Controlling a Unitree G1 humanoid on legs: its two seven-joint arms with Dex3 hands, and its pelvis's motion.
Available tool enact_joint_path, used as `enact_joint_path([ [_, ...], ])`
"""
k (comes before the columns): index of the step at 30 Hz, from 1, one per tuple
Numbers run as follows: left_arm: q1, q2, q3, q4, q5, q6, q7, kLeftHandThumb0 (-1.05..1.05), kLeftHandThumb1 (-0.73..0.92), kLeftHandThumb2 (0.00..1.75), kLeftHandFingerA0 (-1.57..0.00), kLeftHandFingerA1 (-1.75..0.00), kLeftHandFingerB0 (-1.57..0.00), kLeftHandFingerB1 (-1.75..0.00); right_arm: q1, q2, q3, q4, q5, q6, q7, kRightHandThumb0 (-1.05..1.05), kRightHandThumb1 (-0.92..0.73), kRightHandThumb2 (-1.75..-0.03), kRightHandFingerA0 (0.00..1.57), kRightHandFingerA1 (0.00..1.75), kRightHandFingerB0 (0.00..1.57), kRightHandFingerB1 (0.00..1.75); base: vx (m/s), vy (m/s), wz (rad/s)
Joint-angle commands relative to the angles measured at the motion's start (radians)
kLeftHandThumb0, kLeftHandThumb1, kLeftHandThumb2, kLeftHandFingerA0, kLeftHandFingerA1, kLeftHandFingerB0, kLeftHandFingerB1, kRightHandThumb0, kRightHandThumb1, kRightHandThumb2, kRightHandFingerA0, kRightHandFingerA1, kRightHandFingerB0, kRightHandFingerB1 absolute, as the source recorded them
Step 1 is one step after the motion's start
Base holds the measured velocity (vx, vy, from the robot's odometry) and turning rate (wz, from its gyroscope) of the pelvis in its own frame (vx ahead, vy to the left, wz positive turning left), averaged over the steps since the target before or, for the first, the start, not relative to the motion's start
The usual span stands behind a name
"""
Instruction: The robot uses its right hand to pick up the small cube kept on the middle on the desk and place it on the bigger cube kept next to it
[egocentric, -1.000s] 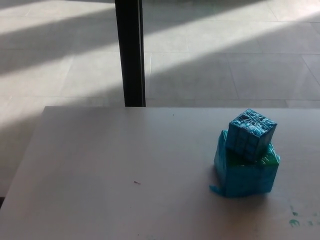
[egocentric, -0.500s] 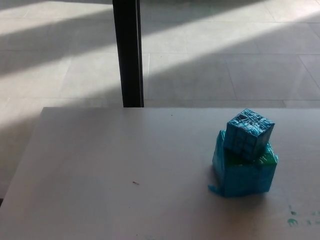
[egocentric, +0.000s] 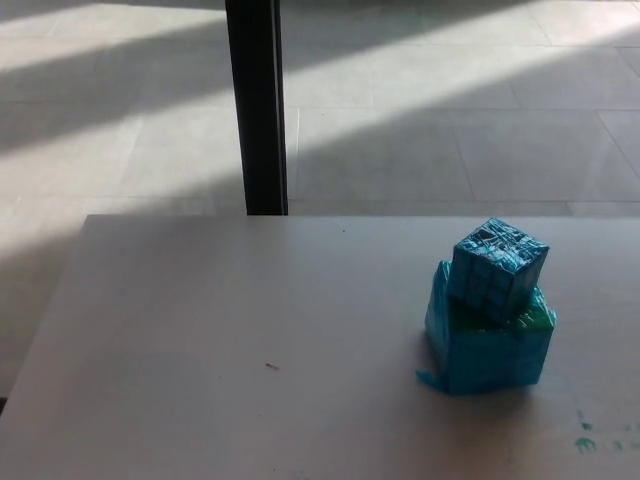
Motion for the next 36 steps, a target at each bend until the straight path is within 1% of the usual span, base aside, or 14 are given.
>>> enact_joint_path([
  [1, 0.016, -0.009, 0.022, -0.004, -0.018, -0.014, 0.022, -1.02, 0.92, 0.76, -0.47, -0.61, -0.41, -0.42, -0.050, 0.029, -0.140, 0.078, 0.293, -0.040, -0.108, -0.28, -0.59, -0.71, 0.54, 1.54, 0.09, 0.68, 0.00, 0.000, 0.00],
  [3, 0.019, -0.010, 0.024, -0.010, -0.020, -0.011, 0.021, -0.97, 0.74, 1.18, -0.39, -0.63, -0.34, -0.51, -0.054, 0.034, -0.146, 0.077, 0.300, -0.040, -0.112, -0.28, -0.55, -0.77, 0.64, 1.62, 0.10, 0.69, 0.00, 0.000, 0.00],
  [6, 0.045, -0.017, 0.034, -0.017, -0.027, -0.015, 0.014, -1.03, 0.92, 0.73, -0.44, -0.66, -0.39, -0.42, -0.047, 0.026, -0.149, 0.106, 0.310, -0.047, -0.100, -0.25, -0.57, -0.70, 0.54, 1.57, 0.16, 0.71, 0.00, 0.000, 0.00],
  [7, 0.065, -0.021, 0.038, -0.028, -0.029, -0.015, 0.013, -0.97, 0.73, 1.18, -0.43, -0.69, -0.38, -0.53, -0.040, 0.023, -0.143, 0.114, 0.310, -0.052, -0.092, -0.25, -0.53, -0.78, 0.51, 1.60, 0.15, 0.73, 0.00, 0.000, 0.00],
  [11, 0.094, -0.044, 0.040, -0.051, -0.026, -0.024, 0.022, -0.97, 0.74, 1.19, -0.39, -0.62, -0.34, -0.51, -0.031, 0.024, -0.128, 0.093, 0.335, -0.046, -0.060, -0.25, -0.54, -0.77, 0.49, 1.66, 0.09, 0.74, 0.00, 0.000, 0.00],
  [12, 0.093, -0.050, 0.046, -0.056, -0.029, -0.025, 0.030, -1.00, 0.92, 0.74, -0.46, -0.61, -0.42, -0.43, -0.032, 0.024, -0.123, 0.094, 0.339, -0.048, -0.061, -0.24, -0.59, -0.69, 0.49, 1.62, 0.11, 0.77, 0.00, 0.000, 0.00],
  [15, 0.108, -0.078, 0.075, -0.083, -0.048, -0.016, 0.049, -0.97, 0.72, 1.16, -0.46, -0.68, -0.41, -0.54, -0.039, -0.001, -0.086, 0.135, 0.328, -0.060, -0.074, -0.28, -0.56, -0.76, 0.41, 1.55, 0.15, 0.89, 0.00, 0.000, 0.00],
  [26, 0.205, -0.195, 0.202, -0.243, -0.134, 0.034, 0.039, -1.01, 0.92, 0.74, -0.43, -0.55, -0.36, -0.40, 0.033, -0.023, 0.026, 0.129, 0.414, -0.040, -0.041, -0.27, -0.64, -0.65, 0.49, 1.49, 0.15, 0.76, 0.00, 0.000, 0.00],
  [27, 0.193, -0.196, 0.199, -0.245, -0.126, 0.043, 0.058, -0.98, 0.75, 1.17, -0.41, -0.60, -0.32, -0.50, 0.033, -0.028, 0.025, 0.124, 0.434, -0.030, -0.039, -0.26, -0.59, -0.76, 0.45, 1.59, 0.13, 0.74, 0.00, 0.000, 0.00],
  [28, 0.187, -0.197, 0.200, -0.257, -0.127, 0.052, 0.066, -1.00, 0.92, 0.72, -0.43, -0.51, -0.37, -0.39, 0.032, -0.029, 0.028, 0.110, 0.442, -0.022, -0.044, -0.26, -0.67, -0.64, 0.47, 1.57, 0.12, 0.75, 0.00, 0.000, 0.00],
  [29, 0.168, -0.197, 0.196, -0.291, -0.129, 0.078, 0.080, -0.97, 0.74, 1.15, -0.40, -0.60, -0.33, -0.50, 0.018, -0.044, 0.031, 0.112, 0.440, -0.021, -0.077, -0.24, -0.59, -0.75, 0.64, 1.71, 0.13, 0.70, 0.00, 0.000, 0.00],
  [31, 0.146, -0.208, 0.182, -0.313, -0.122, 0.066, 0.086, -0.98, 0.92, 0.73, -0.43, -0.52, -0.36, -0.39, -0.033, -0.087, 0.052, 0.144, 0.446, -0.022, -0.100, -0.25, -0.58, -0.77, 0.82, 1.71, 0.11, 0.61, 0.00, 0.000, 0.00],
  [33, 0.117, -0.192, 0.160, -0.355, -0.119, 0.082, 0.063, -0.95, 0.92, 0.72, -0.40, -0.51, -0.35, -0.40, -0.110, -0.119, 0.015, 0.151, 0.505, 0.045, -0.180, -0.29, -0.58, -0.77, 0.32, 1.27, 0.15, 0.84, 0.00, 0.000, 0.00],
  [36, 0.121, -0.184, 0.137, -0.469, -0.129, 0.123, 0.033, -0.96, 0.85, 0.84, -0.35, -0.54, -0.29, -0.43, -0.165, -0.168, -0.020, 0.169, 0.553, 0.152, -0.233, -0.40, -0.50, -1.00, 0.34, 0.82, 0.00, 0.58, 0.00, 0.000, 0.00],
])
